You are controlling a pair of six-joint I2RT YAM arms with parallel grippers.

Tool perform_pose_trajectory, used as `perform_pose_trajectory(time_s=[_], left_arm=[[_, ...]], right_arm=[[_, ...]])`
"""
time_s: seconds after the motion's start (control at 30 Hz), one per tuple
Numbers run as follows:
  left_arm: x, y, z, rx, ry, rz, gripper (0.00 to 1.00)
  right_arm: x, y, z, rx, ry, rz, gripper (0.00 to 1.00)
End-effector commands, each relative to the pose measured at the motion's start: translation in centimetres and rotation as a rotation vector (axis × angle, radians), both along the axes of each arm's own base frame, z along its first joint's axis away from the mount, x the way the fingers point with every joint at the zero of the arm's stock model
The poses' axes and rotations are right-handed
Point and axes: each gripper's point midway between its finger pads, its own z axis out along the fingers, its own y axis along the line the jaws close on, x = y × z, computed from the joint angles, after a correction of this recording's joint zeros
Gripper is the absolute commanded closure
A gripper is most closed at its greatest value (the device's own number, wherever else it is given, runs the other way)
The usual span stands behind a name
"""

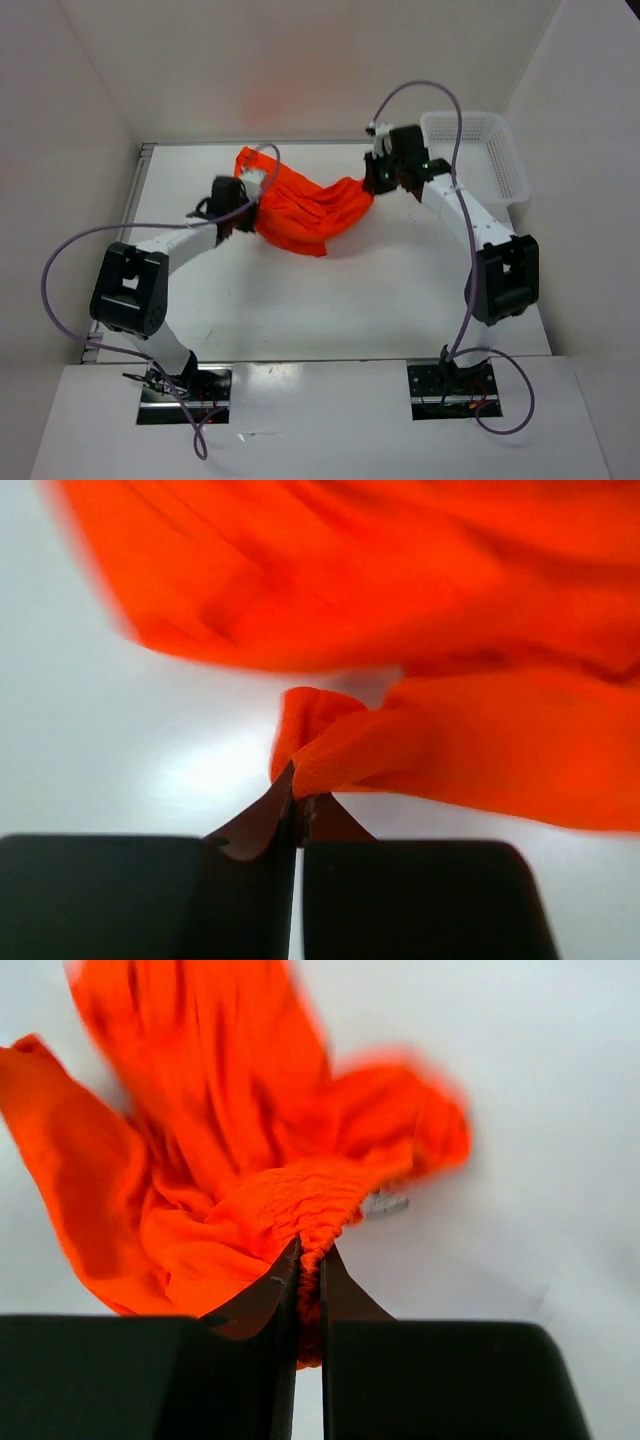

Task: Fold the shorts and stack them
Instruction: Flatten the shorts out

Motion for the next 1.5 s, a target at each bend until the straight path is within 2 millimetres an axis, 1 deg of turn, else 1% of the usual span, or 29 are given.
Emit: perform_pose_trajectory(time_s=[0.0,0.03,0.1,0.17,0.2,0.23,0.27,0.3,0.33,0.37,0.4,0.43,0.47,0.53,0.57,0.6,0.63,0.73,0.77,0.87,0.9,0.93,1.03,1.13,1.2,1.27,1.33,1.43,1.47], left_arm=[[9.2,6.6,17.3,-0.002,-0.394,0.248,1.00],[9.7,7.2,19.4,-0.004,-0.428,0.267,1.00],[8.6,7.6,23.3,-0.010,-0.474,0.280,1.00],[6.9,7.2,23.5,-0.007,-0.453,0.267,1.00],[4.8,6.9,23.5,0.000,-0.433,0.258,1.00],[3.6,7.3,22.3,0.018,-0.401,0.271,1.00],[1.4,7.2,18.1,0.051,-0.300,0.258,1.00],[-0.5,7.1,18.1,0.050,-0.299,0.246,1.00],[-1.9,7.6,16.7,0.070,-0.262,0.256,1.00],[-4.2,8.0,14.5,0.099,-0.173,0.250,1.00],[-6.7,8.1,12.7,0.113,-0.127,0.234,1.00],[-8.2,8.5,11.6,0.130,-0.093,0.238,1.00],[-9.9,8.6,10.6,0.143,-0.056,0.226,1.00],[-11.6,9.3,11.9,0.137,-0.116,0.248,1.00],[-12.0,9.6,12.5,0.137,-0.137,0.258,1.00],[-12.2,9.8,14.6,0.120,-0.200,0.270,1.00],[-12.0,10.1,17.4,0.111,-0.260,0.293,1.00],[-12.3,11.1,23.1,0.091,-0.389,0.348,1.00],[-12.5,11.4,26.3,0.069,-0.463,0.367,1.00],[-14.2,12.5,31.3,0.039,-0.590,0.425,1.00],[-16.0,13.4,34.2,0.013,-0.673,0.458,1.00],[-16.0,13.4,34.2,0.012,-0.674,0.458,1.00],[-18.3,14.2,37.2,-0.038,-0.800,0.494,1.00],[-19.4,14.7,40.2,-0.079,-0.893,0.519,1.00],[-19.5,14.9,41.5,-0.093,-0.926,0.533,1.00],[-18.3,14.7,41.8,-0.092,-0.925,0.533,1.00],[-17.1,14.4,41.8,-0.090,-0.921,0.532,1.00],[-13.6,13.7,40.7,-0.070,-0.881,0.528,1.00],[-11.5,13.2,39.4,-0.047,-0.835,0.523,1.00]], right_arm=[[7.8,-0.8,12.4,0.127,-0.306,-0.140,1.00],[9.4,-0.6,15.5,0.138,-0.382,-0.144,1.00],[9.5,-0.8,17.8,0.139,-0.433,-0.149,1.00],[8.6,-1.2,17.4,0.109,-0.429,-0.134,1.00],[7.7,-1.0,17.0,0.110,-0.417,-0.105,1.00],[6.7,-1.2,13.9,0.075,-0.360,-0.078,1.00],[5.1,-1.4,14.5,0.073,-0.375,-0.060,1.00],[4.2,-1.6,13.5,0.059,-0.358,-0.043,1.00],[2.5,-1.6,9.9,0.035,-0.279,-0.007,1.00],[0.8,-1.9,9.9,0.013,-0.286,0.037,1.00],[-0.4,-2.0,8.7,-0.004,-0.262,0.071,1.00],[-2.2,-2.1,6.0,-0.013,-0.197,0.105,1.00],[-3.9,-2.4,6.2,-0.018,-0.195,0.124,1.00],[-6.2,-2.1,6.3,-0.007,-0.181,0.197,1.00],[-7.0,-1.9,7.3,0.003,-0.195,0.220,1.00],[-8.1,-1.9,10.0,0.023,-0.236,0.236,1.00],[-9.0,-1.4,11.7,0.055,-0.256,0.270,1.00],[-12.1,-0.7,17.5,0.134,-0.327,0.325,1.00],[-13.6,-0.9,19.8,0.148,-0.368,0.341,1.00],[-16.1,-1.1,23.2,0.171,-0.440,0.368,1.00],[-18.6,-1.4,26.7,0.213,-0.519,0.364,1.00],[-18.9,-1.4,27.6,0.226,-0.533,0.359,1.00],[-21.4,-1.8,31.3,0.280,-0.612,0.353,1.00],[-23.4,-1.5,33.6,0.344,-0.648,0.393,1.00],[-23.4,-1.1,34.7,0.410,-0.634,0.386,1.00],[-22.8,-0.4,35.2,0.465,-0.608,0.384,1.00],[-22.2,0.1,34.6,0.500,-0.559,0.387,1.00],[-20.4,0.5,33.6,0.545,-0.497,0.350,1.00],[-19.9,0.4,33.5,0.556,-0.490,0.335,1.00]])
